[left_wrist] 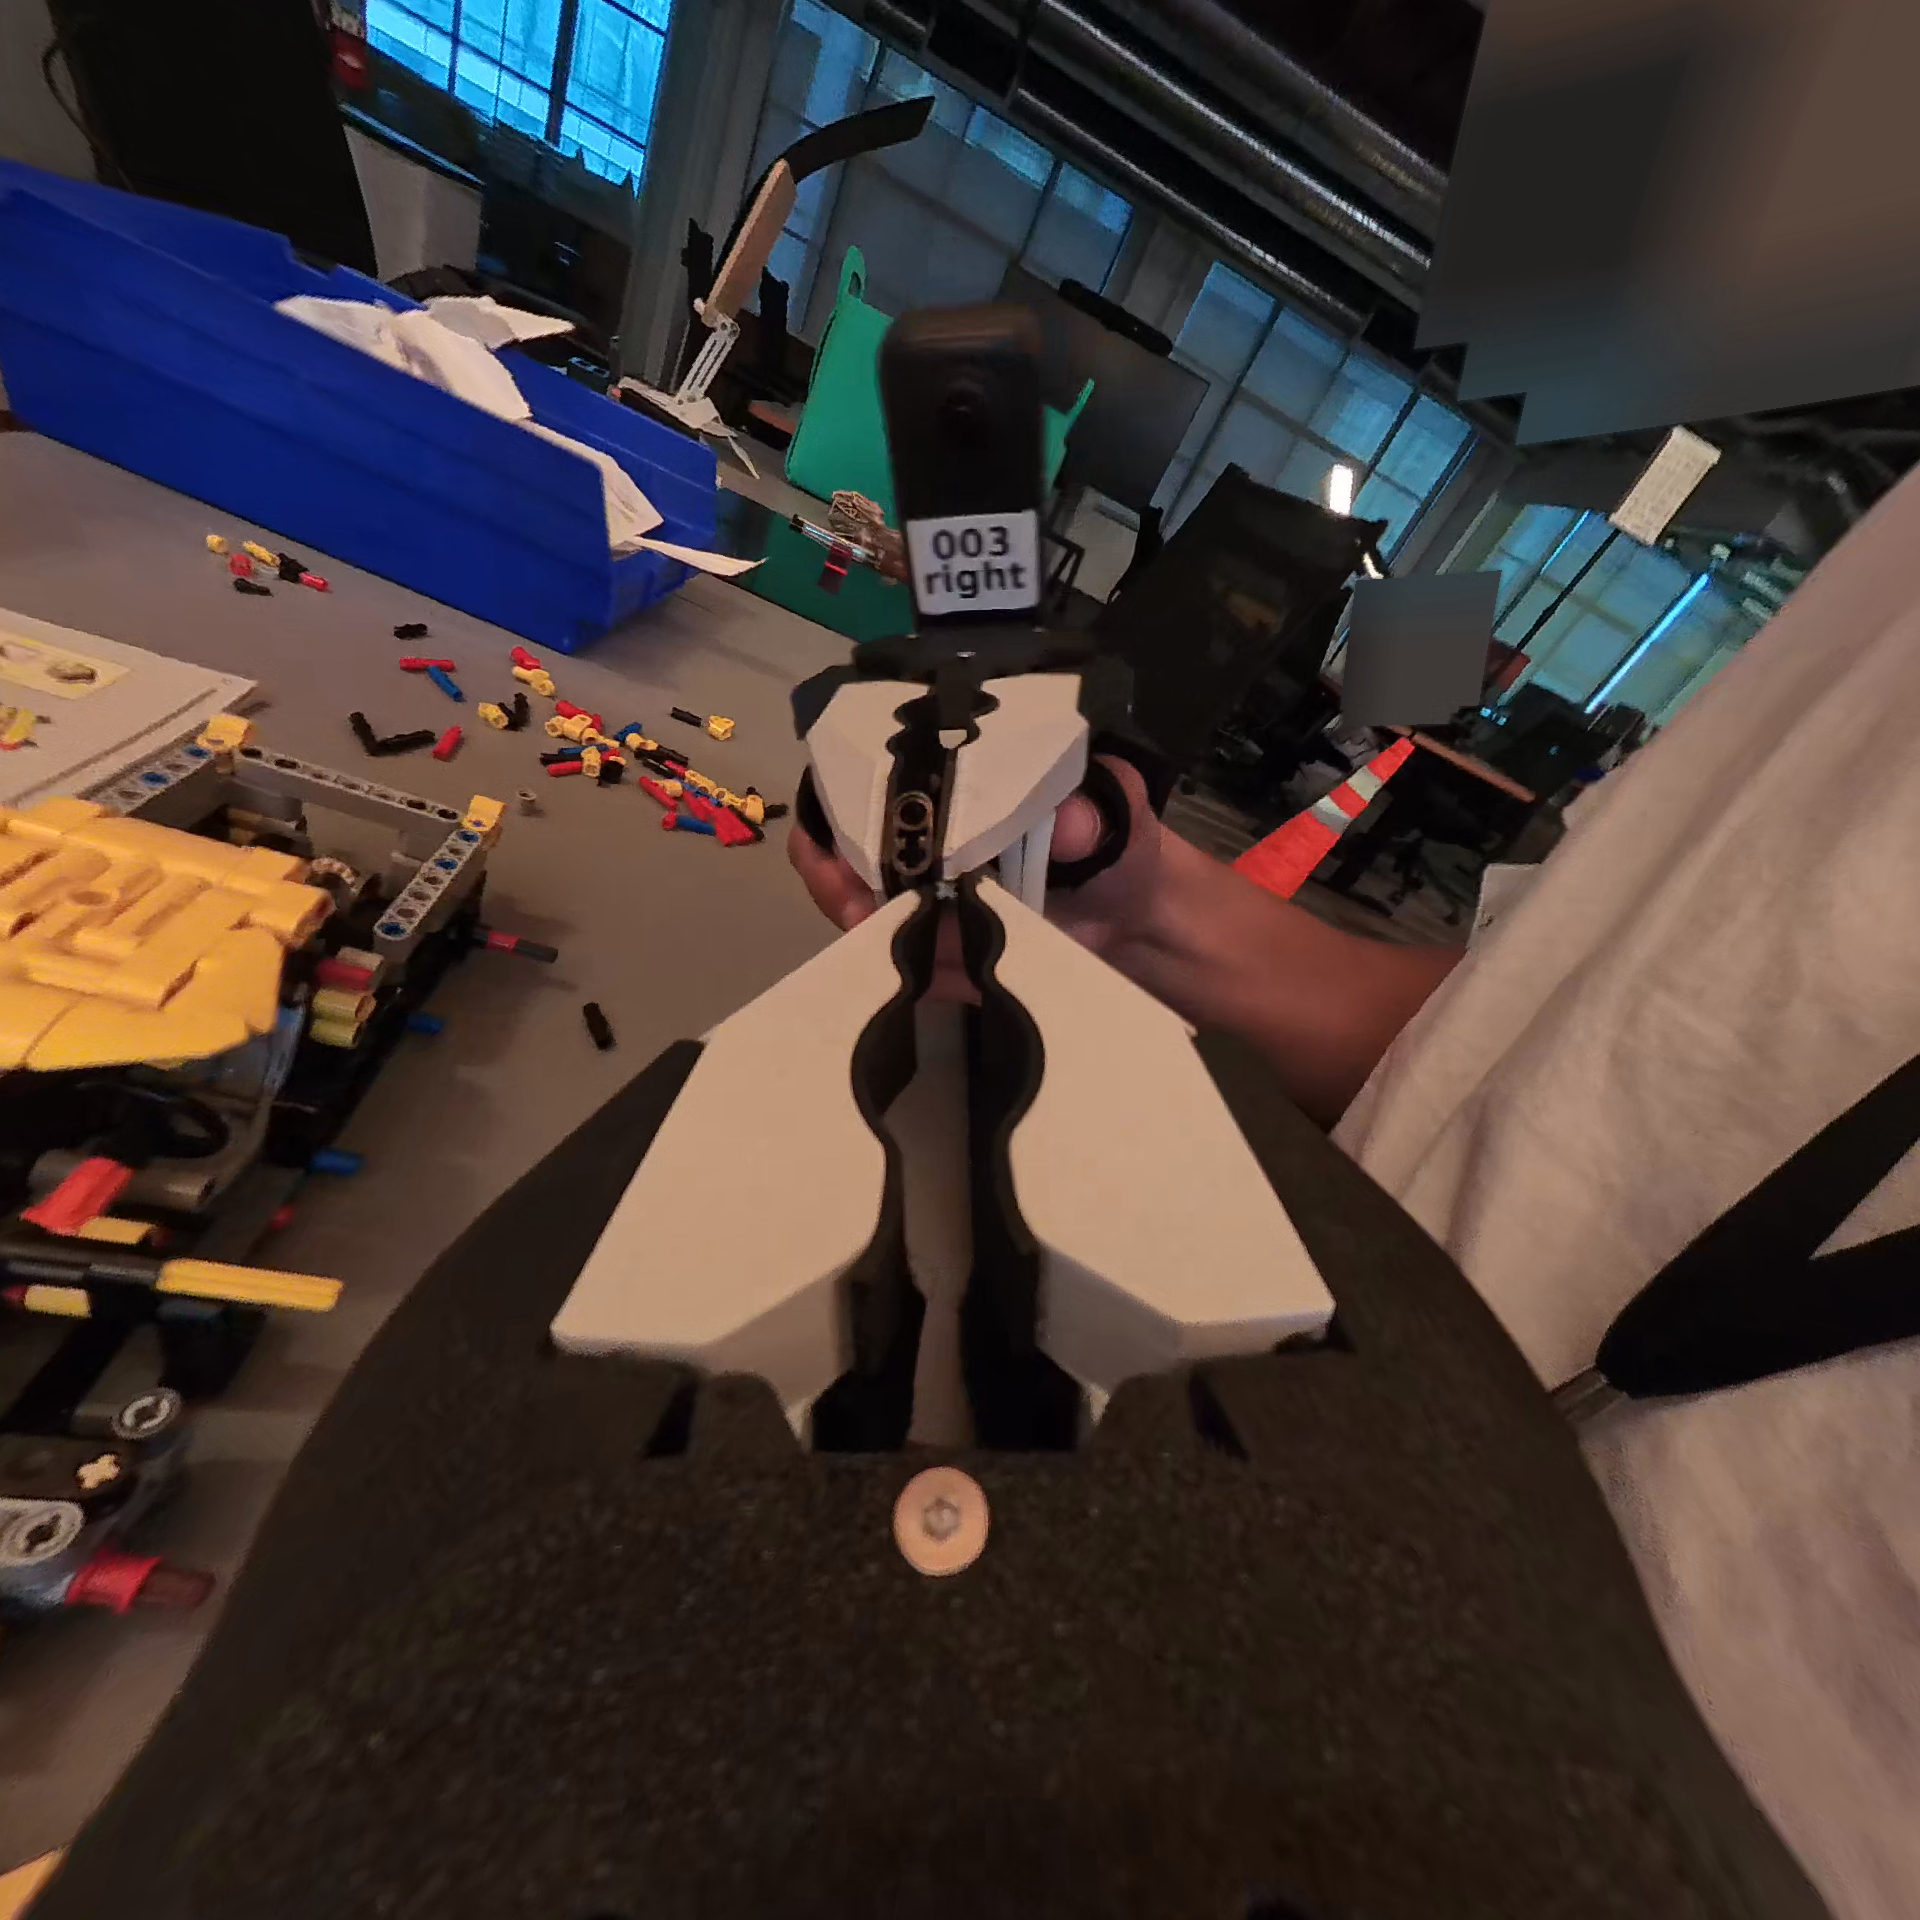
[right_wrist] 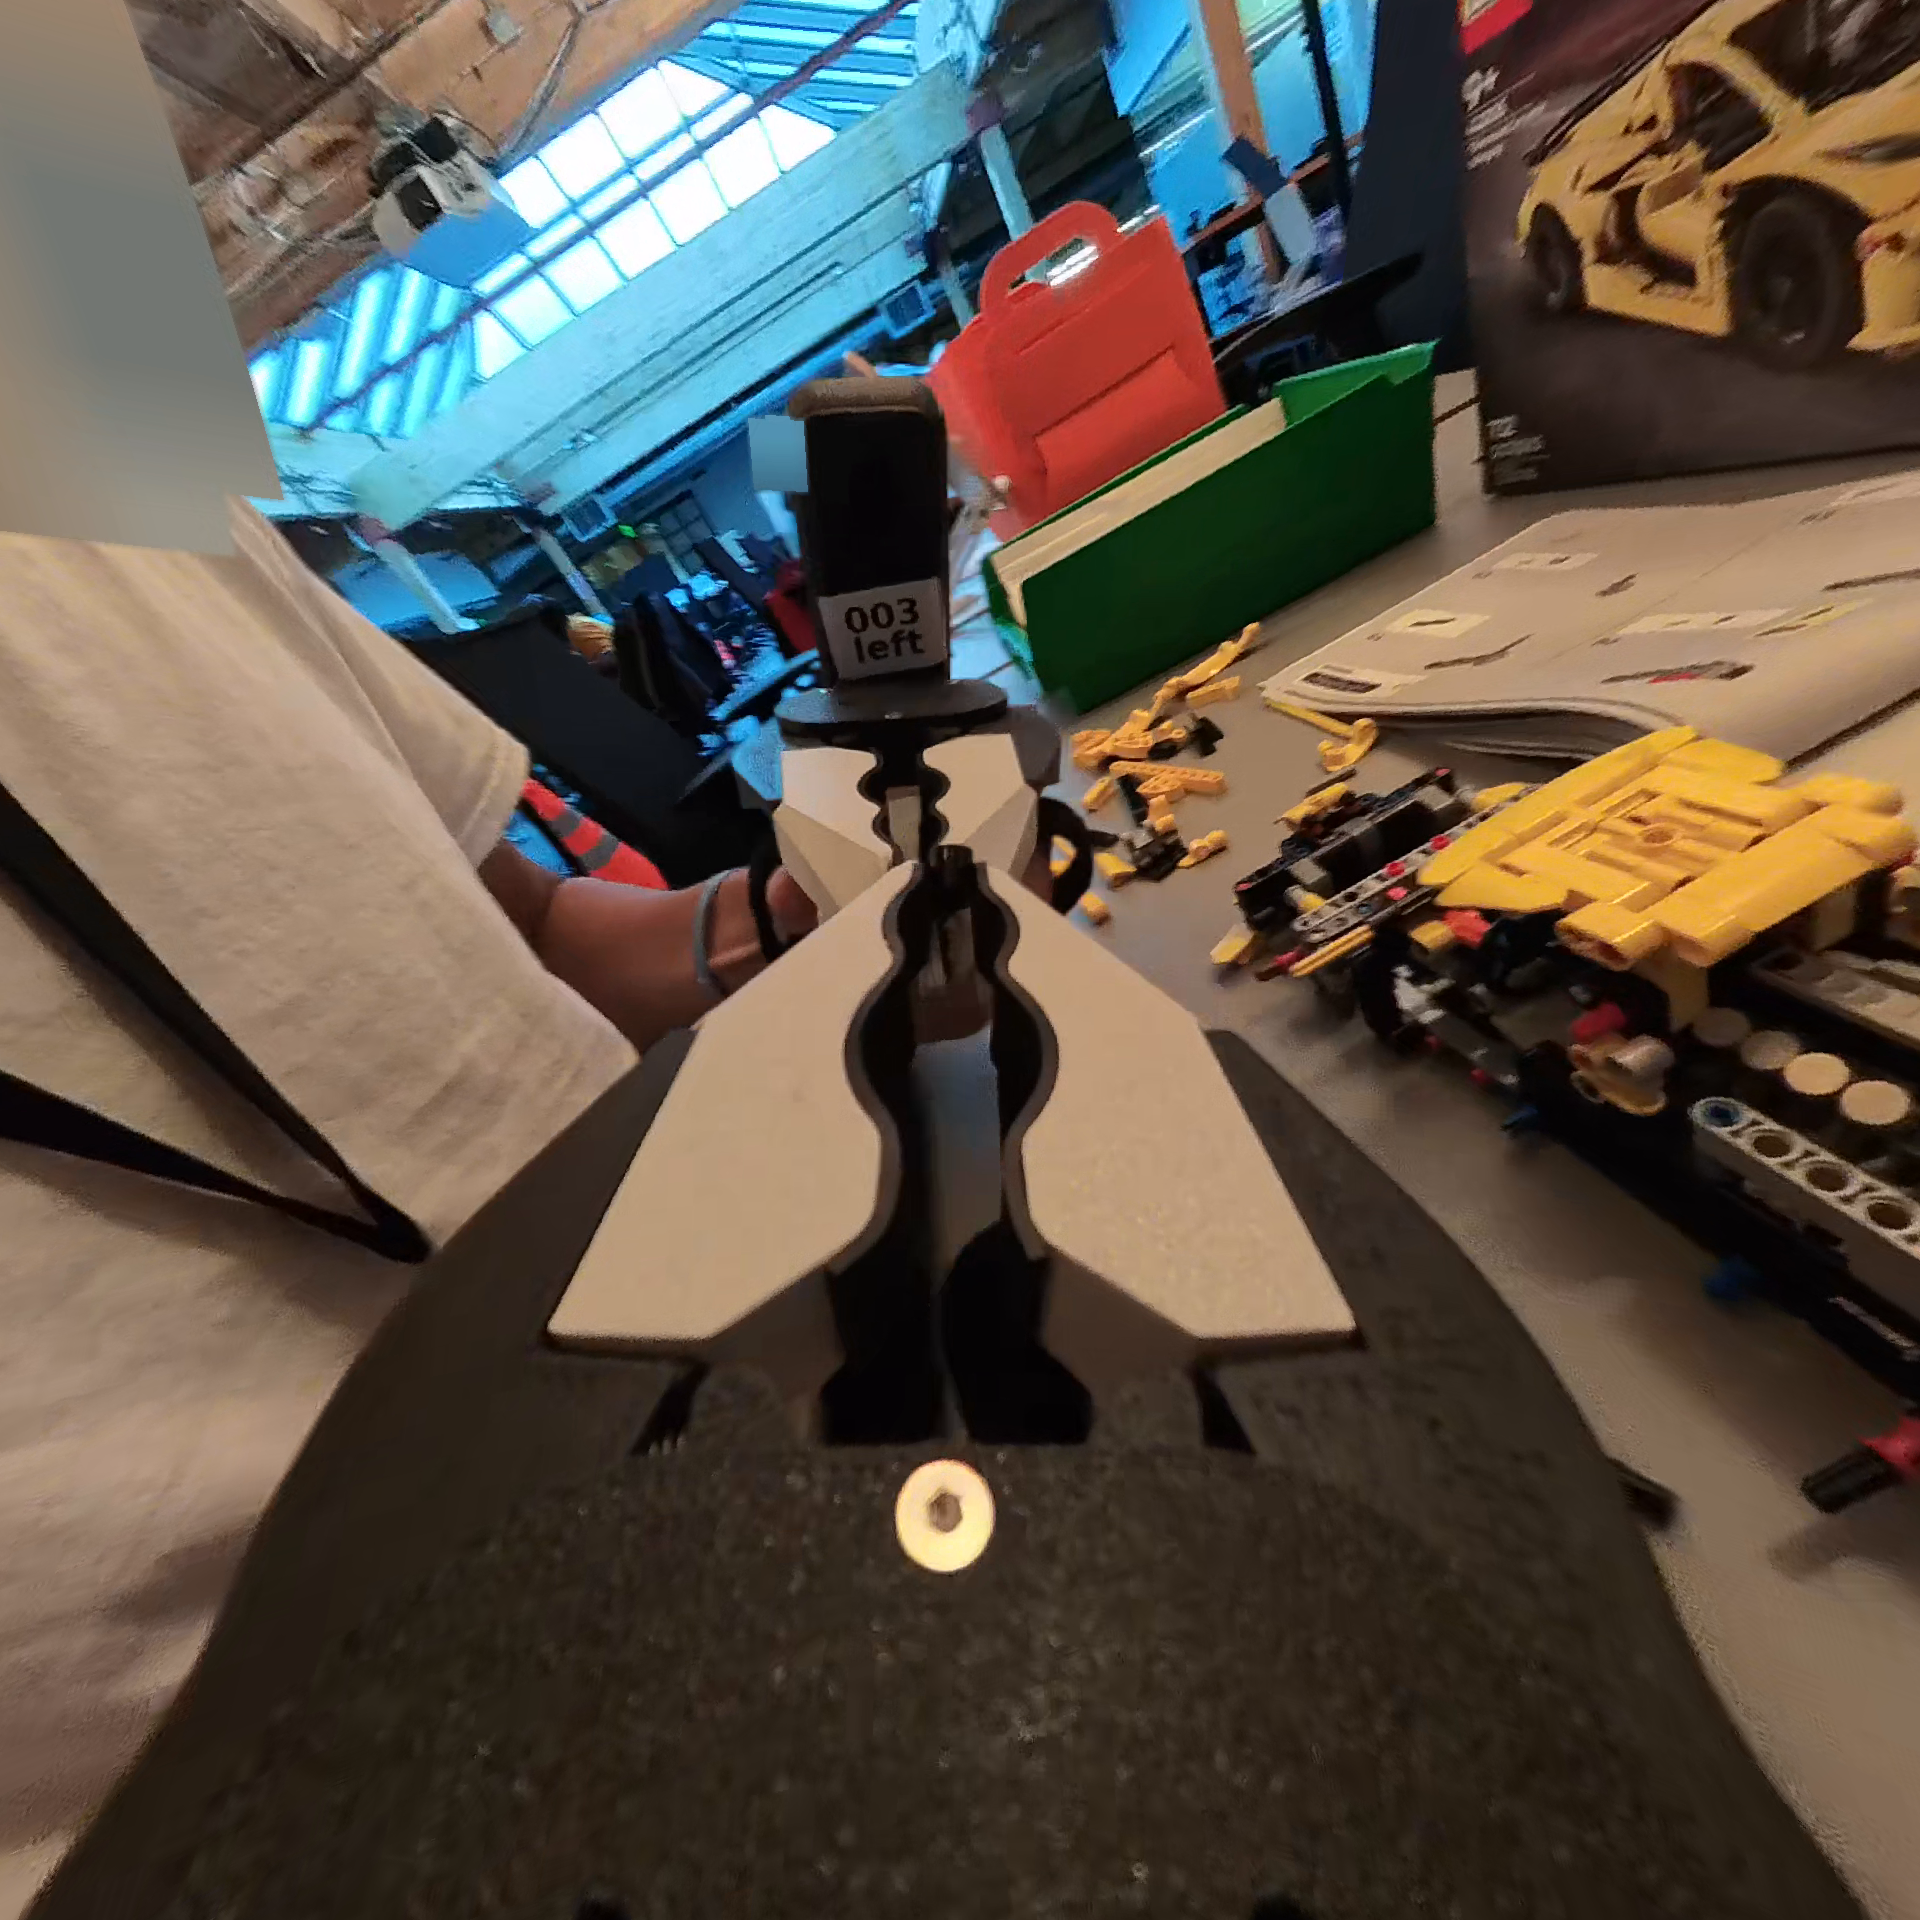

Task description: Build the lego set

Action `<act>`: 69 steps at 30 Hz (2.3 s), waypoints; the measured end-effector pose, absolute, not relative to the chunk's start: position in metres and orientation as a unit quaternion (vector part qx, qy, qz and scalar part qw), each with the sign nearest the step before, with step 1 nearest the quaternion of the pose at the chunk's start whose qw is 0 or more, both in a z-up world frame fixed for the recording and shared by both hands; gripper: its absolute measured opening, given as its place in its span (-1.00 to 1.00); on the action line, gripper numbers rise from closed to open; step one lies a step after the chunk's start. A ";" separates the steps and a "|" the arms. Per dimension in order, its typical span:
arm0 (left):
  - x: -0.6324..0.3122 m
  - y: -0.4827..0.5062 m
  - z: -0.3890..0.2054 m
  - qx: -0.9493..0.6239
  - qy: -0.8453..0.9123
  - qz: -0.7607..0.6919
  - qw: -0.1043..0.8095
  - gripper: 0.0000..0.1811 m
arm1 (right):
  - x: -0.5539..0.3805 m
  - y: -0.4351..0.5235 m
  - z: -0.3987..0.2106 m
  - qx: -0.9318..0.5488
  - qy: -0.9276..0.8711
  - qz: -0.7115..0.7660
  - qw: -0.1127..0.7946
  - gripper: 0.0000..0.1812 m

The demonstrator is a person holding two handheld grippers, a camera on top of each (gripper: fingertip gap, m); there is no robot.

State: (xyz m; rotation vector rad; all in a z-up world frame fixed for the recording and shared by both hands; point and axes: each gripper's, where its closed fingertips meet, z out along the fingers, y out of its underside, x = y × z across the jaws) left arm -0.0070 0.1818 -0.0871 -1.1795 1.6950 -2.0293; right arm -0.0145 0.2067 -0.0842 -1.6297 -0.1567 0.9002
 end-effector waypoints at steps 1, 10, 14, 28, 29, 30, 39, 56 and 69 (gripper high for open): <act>-0.008 0.180 -0.086 -0.395 0.589 -0.692 0.134 -0.97 | -0.016 0.205 -0.083 -0.695 -0.068 0.408 0.588 -0.93; -0.012 0.190 -0.069 -0.382 0.563 -0.709 0.186 -0.97 | 0.021 0.189 -0.046 -0.624 -0.028 0.427 0.654 -0.93; -0.019 0.198 -0.068 -0.378 0.562 -0.711 0.187 -0.97 | -0.004 0.187 -0.079 -0.712 -0.119 0.331 0.607 -0.93; -0.035 0.189 -0.074 -0.343 0.630 -0.679 0.156 -0.98 | -0.033 0.192 -0.088 -0.702 -0.158 0.377 0.583 -0.93; -0.036 0.187 -0.075 -0.340 0.637 -0.674 0.154 -0.98 | -0.035 0.192 -0.088 -0.701 -0.160 0.381 0.581 -0.93; -0.036 0.186 -0.076 -0.337 0.643 -0.671 0.151 -0.98 | -0.037 0.192 -0.087 -0.699 -0.161 0.385 0.580 -0.93; -0.042 0.187 -0.082 -0.313 0.687 -0.640 0.141 -0.98 | -0.042 0.192 -0.089 -0.696 -0.165 0.403 0.572 -0.93; -0.055 0.180 -0.098 -0.154 0.825 -0.524 0.145 -0.99 | -0.050 0.182 -0.093 -0.680 -0.159 0.484 0.527 -0.93; -0.055 0.179 -0.121 -0.165 0.846 -0.498 0.099 -1.00 | -0.043 0.185 -0.111 -0.716 -0.156 0.455 0.506 -0.93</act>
